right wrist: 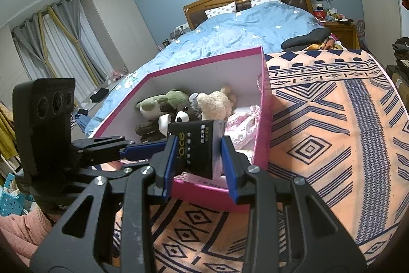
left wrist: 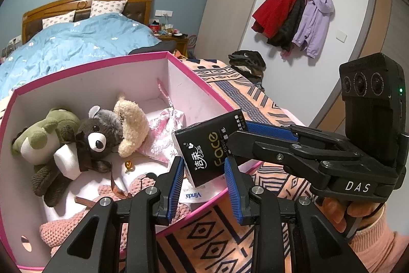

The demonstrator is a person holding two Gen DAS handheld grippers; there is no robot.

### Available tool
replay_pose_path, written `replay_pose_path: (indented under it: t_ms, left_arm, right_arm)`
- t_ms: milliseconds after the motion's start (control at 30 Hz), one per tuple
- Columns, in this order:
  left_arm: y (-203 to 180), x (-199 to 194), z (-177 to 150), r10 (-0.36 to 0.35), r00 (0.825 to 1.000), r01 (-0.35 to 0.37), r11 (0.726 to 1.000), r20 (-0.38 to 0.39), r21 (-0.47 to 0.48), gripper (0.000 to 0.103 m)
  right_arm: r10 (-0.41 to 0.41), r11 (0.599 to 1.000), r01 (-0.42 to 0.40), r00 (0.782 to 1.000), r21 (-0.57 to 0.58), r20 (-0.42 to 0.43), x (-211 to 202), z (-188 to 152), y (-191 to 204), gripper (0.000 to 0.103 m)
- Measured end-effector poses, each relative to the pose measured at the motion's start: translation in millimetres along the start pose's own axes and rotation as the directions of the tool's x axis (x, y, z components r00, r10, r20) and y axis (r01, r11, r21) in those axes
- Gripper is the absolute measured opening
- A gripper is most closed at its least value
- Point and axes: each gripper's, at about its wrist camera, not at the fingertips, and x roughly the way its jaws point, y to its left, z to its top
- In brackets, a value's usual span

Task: Organize objects
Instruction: 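Bring the black pack over the magenta box rim with the right gripper, then lower the black pack into the box and open the right gripper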

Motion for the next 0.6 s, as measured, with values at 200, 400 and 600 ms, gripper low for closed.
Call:
replay_pose_path:
  t_ms: [200, 400, 600]
  left_arm:
    - [3, 2, 0, 0.001, 1.000, -0.001, 1.000, -0.006, -0.006, 0.032]
    - [5, 7, 1, 0.010, 1.000, -0.011, 1.000, -0.018, -0.013, 0.032]
    - [11, 15, 3, 0.026, 0.999, -0.027, 0.999, -0.034, -0.031, 0.034]
  right_arm:
    - [-0.004, 1.000, 0.004, 1.000, 0.002, -0.007, 4, 0, -2, 0.037]
    - [-0.018, 1.000, 0.018, 1.000, -0.005, -0.017, 9, 2, -1, 0.037]
    - [-0.039, 0.999, 0.039, 0.999, -0.018, -0.024, 16, 3, -1, 0.037]
